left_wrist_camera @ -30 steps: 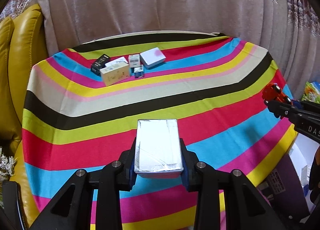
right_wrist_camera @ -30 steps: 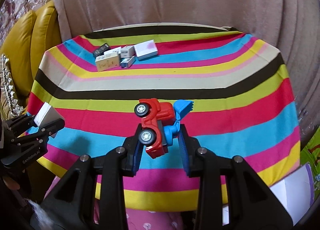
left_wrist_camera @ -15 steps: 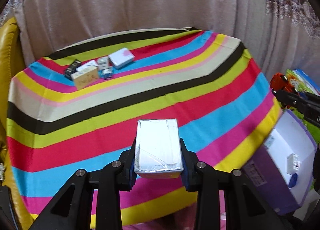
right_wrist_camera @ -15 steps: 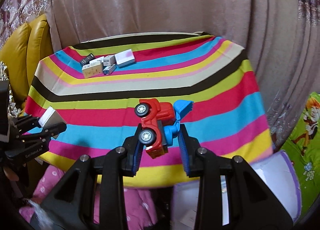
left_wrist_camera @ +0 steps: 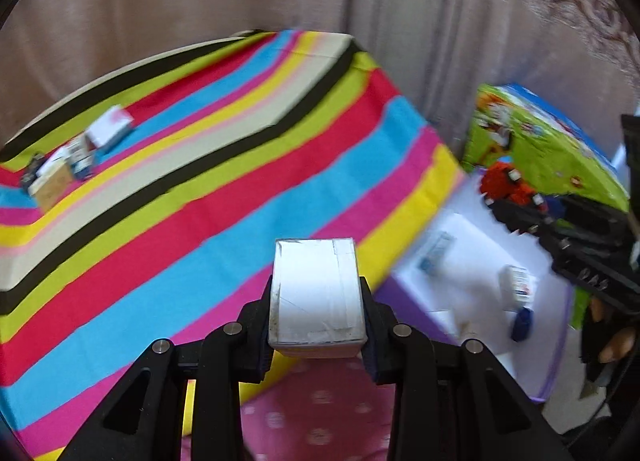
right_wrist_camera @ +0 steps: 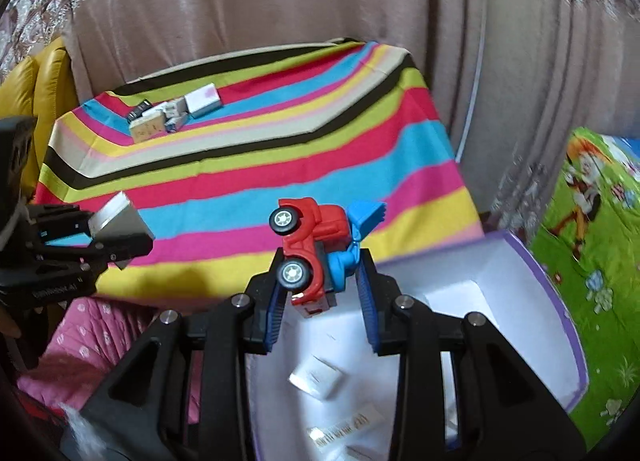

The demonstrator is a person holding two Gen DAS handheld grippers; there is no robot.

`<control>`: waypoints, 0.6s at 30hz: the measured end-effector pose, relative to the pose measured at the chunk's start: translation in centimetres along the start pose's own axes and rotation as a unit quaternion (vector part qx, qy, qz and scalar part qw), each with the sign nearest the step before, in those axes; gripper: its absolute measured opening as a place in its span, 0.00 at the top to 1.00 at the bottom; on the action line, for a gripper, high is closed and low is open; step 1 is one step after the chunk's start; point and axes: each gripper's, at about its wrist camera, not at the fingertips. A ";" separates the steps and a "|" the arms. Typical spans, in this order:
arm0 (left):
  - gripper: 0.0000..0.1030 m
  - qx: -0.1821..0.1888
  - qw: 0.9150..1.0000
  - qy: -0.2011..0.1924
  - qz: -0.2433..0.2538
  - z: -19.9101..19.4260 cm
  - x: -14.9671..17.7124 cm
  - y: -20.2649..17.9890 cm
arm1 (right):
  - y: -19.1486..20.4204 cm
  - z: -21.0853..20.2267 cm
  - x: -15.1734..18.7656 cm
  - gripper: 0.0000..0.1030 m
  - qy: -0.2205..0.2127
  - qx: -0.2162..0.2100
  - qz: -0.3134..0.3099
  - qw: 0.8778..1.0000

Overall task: Organize rigid objects
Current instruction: 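Carry the red truck and flat white box toward the purple-rimmed bin, then open both tools over the bin to drop the truck and box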

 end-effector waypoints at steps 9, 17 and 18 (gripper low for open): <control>0.65 0.042 0.994 0.054 0.090 3.6 -0.9 -7.2 | -4.5 0.2 3.0 0.64 0.031 0.044 0.018 0.998; 0.65 0.056 0.983 0.090 0.149 6.1 -0.5 -11.5 | -7.8 0.3 4.4 0.64 0.052 0.082 0.045 0.994; 0.65 0.058 0.982 0.094 0.157 6.4 -0.4 -12.0 | -8.3 0.3 4.5 0.64 0.055 0.087 0.050 0.993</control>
Point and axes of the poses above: each gripper's, at about its wrist camera, not at the fingertips, and z roughly the way its jaws point, y to its left, x to its underside, and after that the axes turned 14 degrees about x, right-handed
